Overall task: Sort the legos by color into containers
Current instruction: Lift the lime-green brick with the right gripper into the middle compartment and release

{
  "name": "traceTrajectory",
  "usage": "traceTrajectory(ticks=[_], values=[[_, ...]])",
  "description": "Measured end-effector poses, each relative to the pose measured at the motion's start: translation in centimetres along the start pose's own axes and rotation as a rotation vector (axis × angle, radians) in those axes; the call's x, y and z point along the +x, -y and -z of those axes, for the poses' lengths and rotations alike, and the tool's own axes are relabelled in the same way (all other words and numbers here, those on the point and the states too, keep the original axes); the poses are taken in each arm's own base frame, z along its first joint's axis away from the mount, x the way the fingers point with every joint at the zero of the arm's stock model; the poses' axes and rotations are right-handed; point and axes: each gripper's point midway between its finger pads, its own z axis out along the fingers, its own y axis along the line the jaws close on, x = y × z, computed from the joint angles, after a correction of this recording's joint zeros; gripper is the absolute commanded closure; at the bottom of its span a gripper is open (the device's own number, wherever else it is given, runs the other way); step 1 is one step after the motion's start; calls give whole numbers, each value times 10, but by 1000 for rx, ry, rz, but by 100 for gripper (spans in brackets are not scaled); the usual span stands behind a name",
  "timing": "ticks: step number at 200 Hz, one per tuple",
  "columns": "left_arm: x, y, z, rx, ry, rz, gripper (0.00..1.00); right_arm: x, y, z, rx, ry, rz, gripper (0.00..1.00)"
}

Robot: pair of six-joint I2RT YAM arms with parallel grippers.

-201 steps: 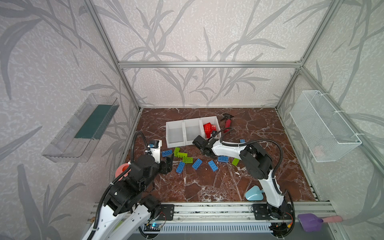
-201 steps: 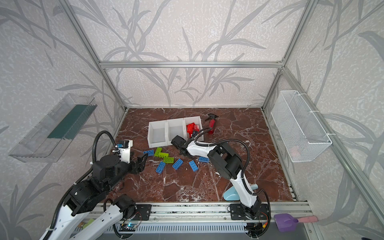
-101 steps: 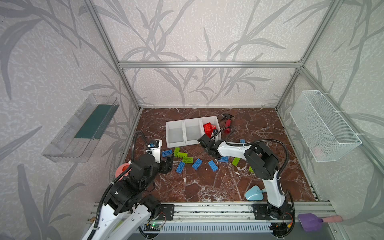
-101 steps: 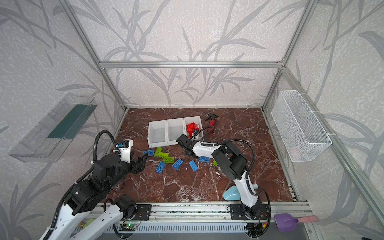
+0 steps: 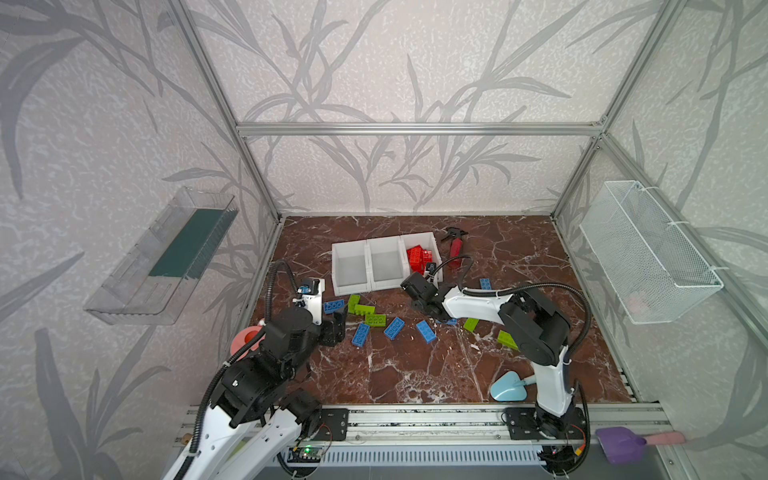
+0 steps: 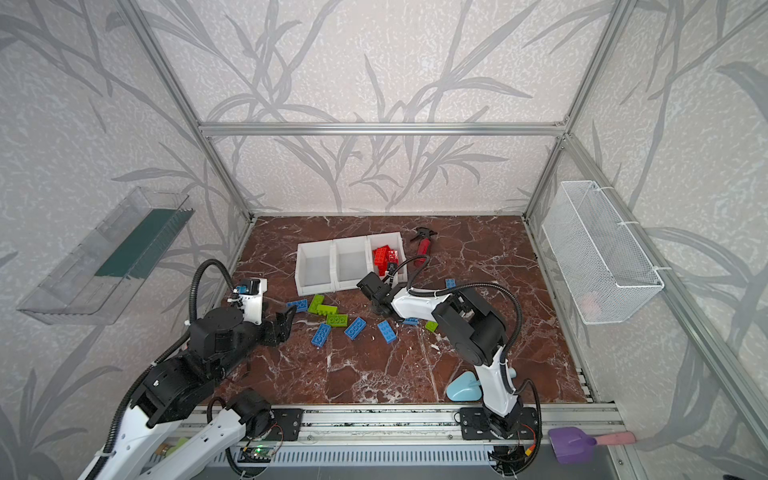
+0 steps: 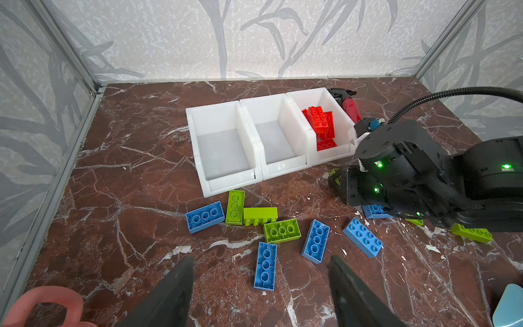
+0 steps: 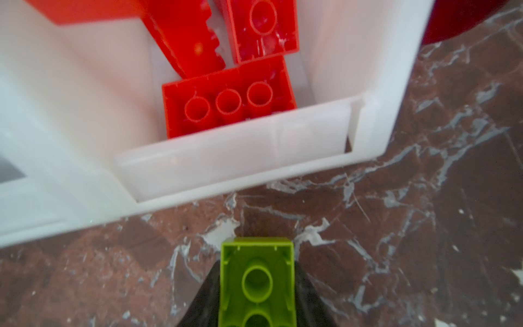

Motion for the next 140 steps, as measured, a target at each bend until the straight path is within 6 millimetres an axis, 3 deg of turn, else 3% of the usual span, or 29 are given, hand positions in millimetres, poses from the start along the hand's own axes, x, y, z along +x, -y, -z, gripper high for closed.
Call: traceTrajectory(ticks=[65,140], values=[[-1,-5,0,-29,7,-3,25,6,-8,37,-174,-42,97,82],[4,-4,-8,-39,-27,-19,25,17,-38,68,-392,-124,277,82]])
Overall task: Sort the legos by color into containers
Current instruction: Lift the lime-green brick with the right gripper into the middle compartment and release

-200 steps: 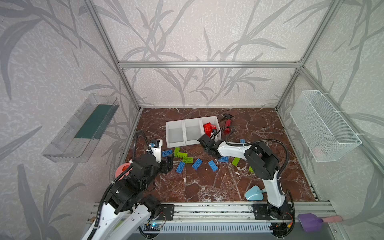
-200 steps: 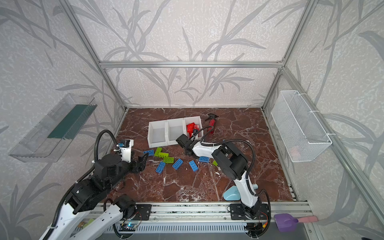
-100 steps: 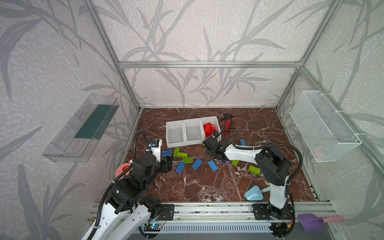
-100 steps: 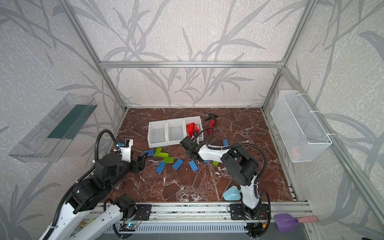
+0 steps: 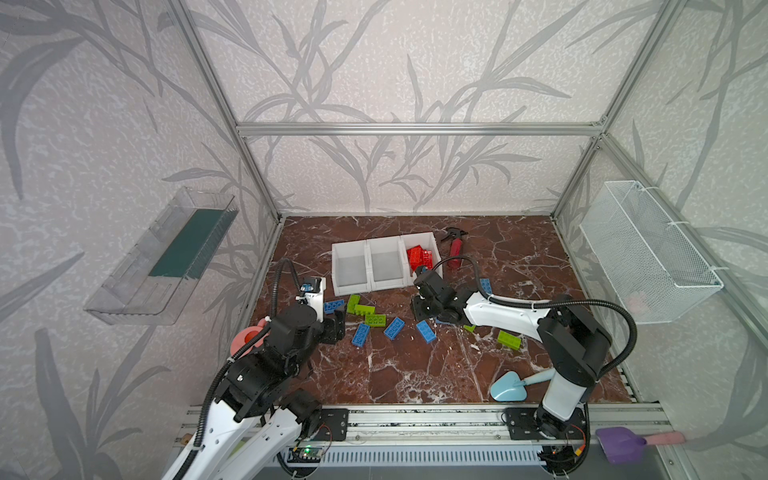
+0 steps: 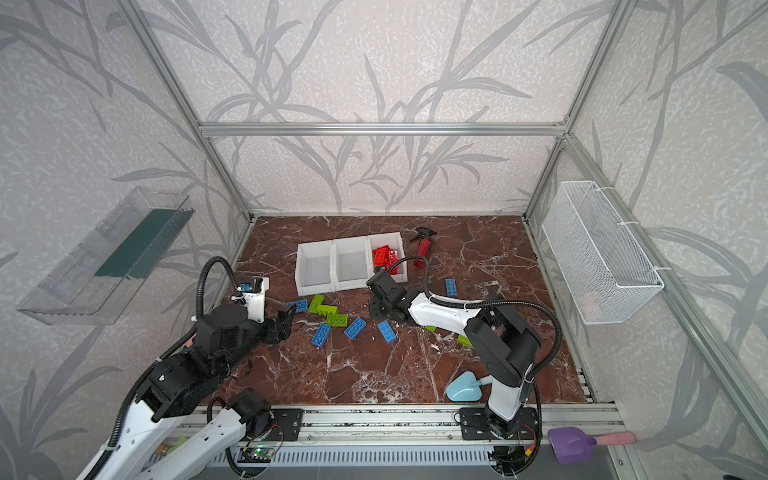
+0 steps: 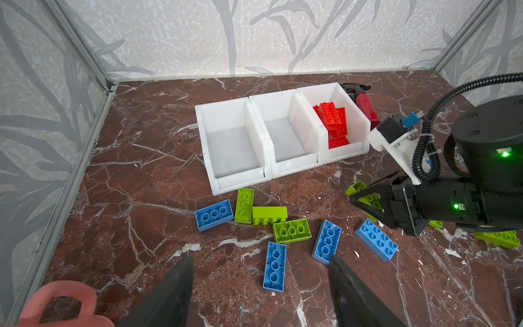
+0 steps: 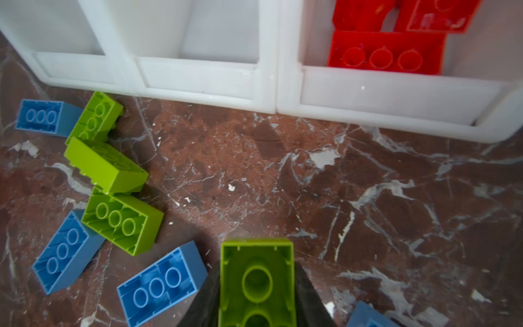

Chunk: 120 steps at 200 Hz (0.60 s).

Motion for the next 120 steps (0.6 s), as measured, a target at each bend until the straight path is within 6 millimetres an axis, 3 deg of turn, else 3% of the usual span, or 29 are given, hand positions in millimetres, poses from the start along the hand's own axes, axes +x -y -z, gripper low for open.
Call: traceTrajectory(ticks=[25,67,120], values=[[3,2,-2,6,-12,-7,25,-22,-20,9,-60,16,58,82],[3,3,-2,12,-12,-12,25,-93,-60,19,-163,120,118,81],[4,5,-4,23,-19,-13,25,-143,-59,-20,-172,121,114,79]])
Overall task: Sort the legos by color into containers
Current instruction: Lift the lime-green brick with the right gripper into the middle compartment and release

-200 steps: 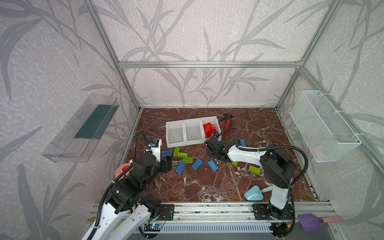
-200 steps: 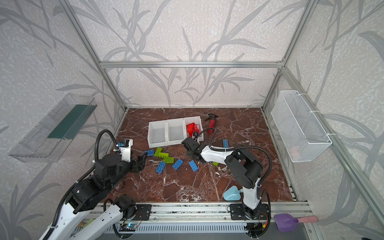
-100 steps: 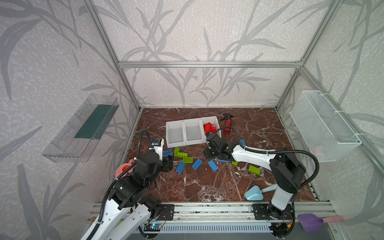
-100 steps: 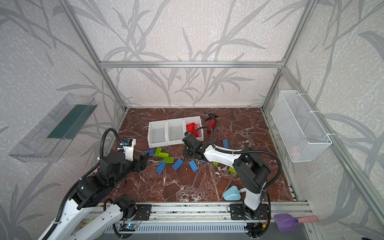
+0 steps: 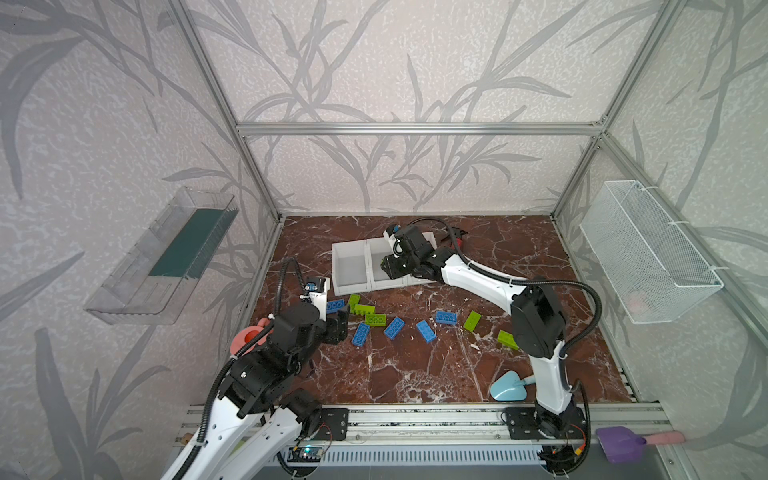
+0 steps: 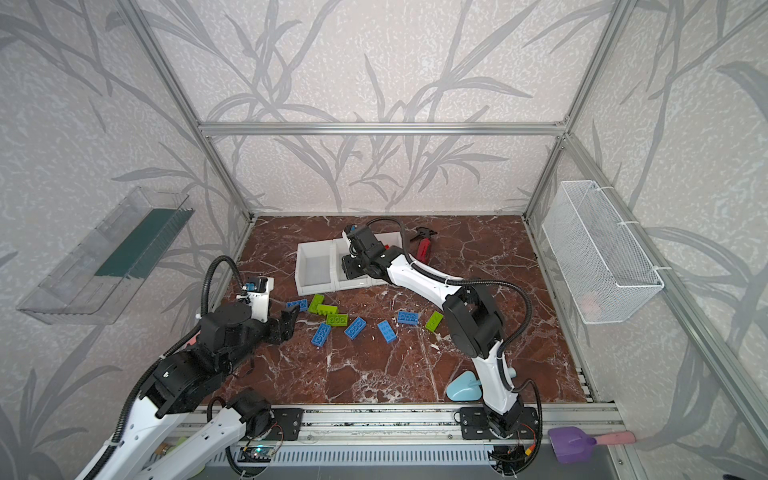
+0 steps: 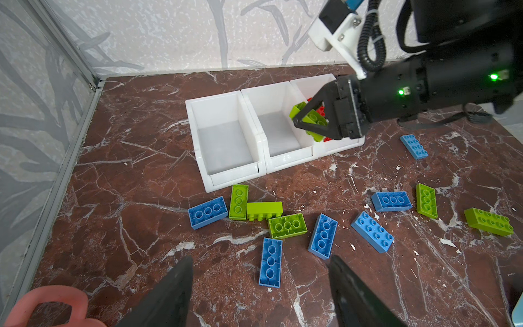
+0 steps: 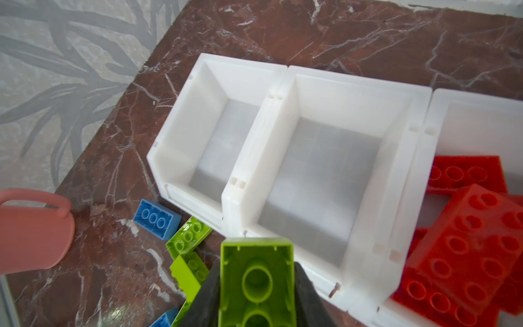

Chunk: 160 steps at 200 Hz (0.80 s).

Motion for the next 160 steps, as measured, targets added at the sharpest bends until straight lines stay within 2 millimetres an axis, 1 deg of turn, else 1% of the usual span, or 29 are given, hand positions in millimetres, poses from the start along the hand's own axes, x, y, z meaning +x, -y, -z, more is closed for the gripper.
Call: traceTrajectory(ticks=[27,54,76,90,103,121,146,160], values=[[2,1,-2,2,-9,-2,24,-6,16,-22,18,-20,-13,76],[4,2,-4,3,-19,-5,24,-9,31,-34,33,-37,-31,61],[5,2,-6,4,-27,-9,24,-16,37,-39,19,-37,-51,46],[6,2,-7,3,-32,-13,24,-21,37,-41,9,-31,-58,38],[6,3,-8,3,-38,-15,23,-24,39,-40,9,-27,-61,34],[9,5,-11,5,-55,-20,23,-27,39,-39,5,-21,-59,31],[13,6,-17,4,-85,-29,20,-28,37,-37,0,-16,-50,27],[14,7,-19,4,-91,-31,17,-23,37,-29,2,-18,-43,24]])
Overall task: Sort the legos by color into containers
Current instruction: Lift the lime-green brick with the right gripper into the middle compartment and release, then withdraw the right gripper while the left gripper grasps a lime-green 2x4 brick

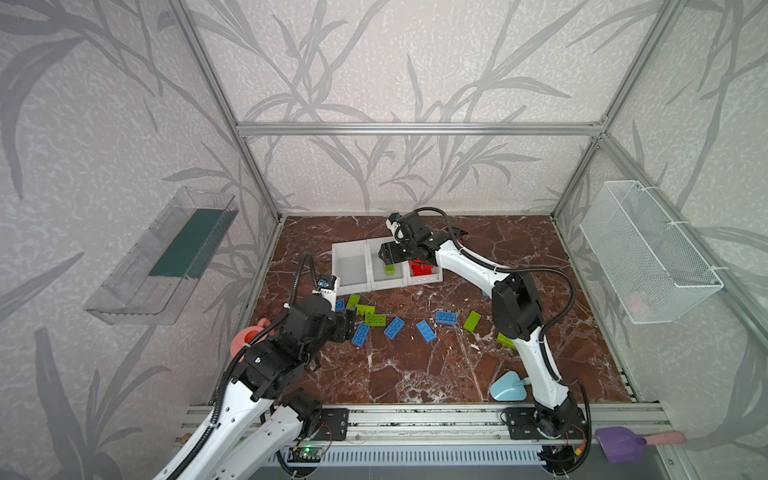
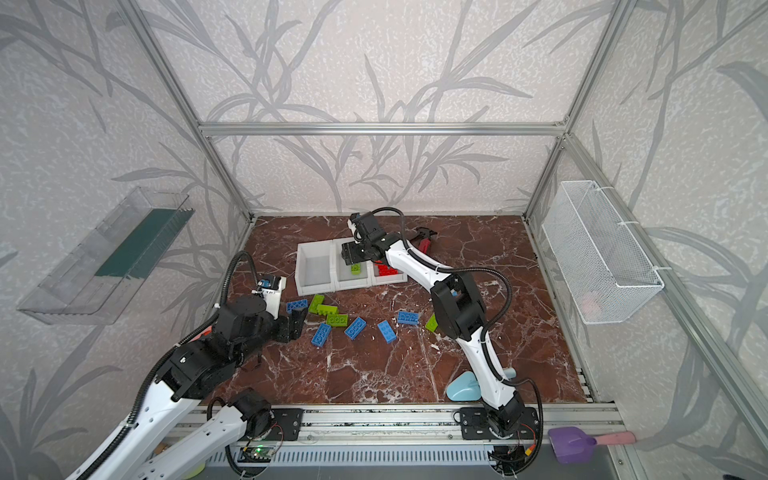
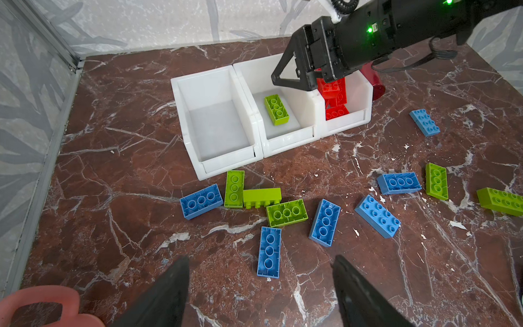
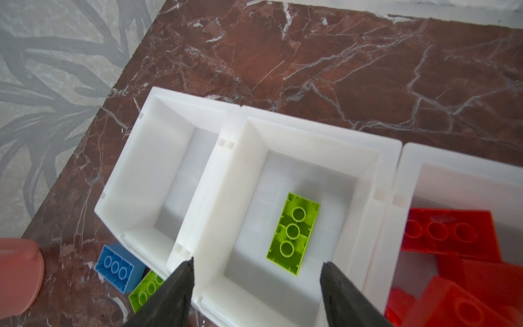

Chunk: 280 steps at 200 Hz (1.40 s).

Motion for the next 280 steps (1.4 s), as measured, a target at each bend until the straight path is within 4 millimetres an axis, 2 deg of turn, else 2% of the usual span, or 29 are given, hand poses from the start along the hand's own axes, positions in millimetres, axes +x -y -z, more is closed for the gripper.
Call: traceTrajectory(ticks=[26,40,70,84,99,118,156,183,209,242,280], values=[[2,1,-4,-3,-17,-4,12,12,-1,35,1,14,17,17],[4,1,-7,-7,-34,-9,8,12,-5,64,-9,47,29,13],[15,2,-23,-29,-113,-29,6,12,-18,136,-50,176,68,0],[18,3,-30,-40,-155,-39,5,26,-19,164,-65,220,81,1],[21,4,-36,-52,-191,-46,5,47,-14,182,-71,244,82,1],[21,5,-43,-61,-227,-46,5,82,-4,190,-72,240,65,1],[25,12,-67,-83,-329,-40,2,162,23,184,-57,173,-10,1],[43,12,-85,-117,-418,-29,1,195,33,185,-65,168,-52,1],[52,12,-98,-153,-482,-23,1,204,34,191,-81,202,-69,1],[58,15,-118,-179,-540,-23,1,196,30,196,-108,262,-79,1],[79,16,-147,-211,-618,-28,2,190,26,198,-134,290,-92,1]])
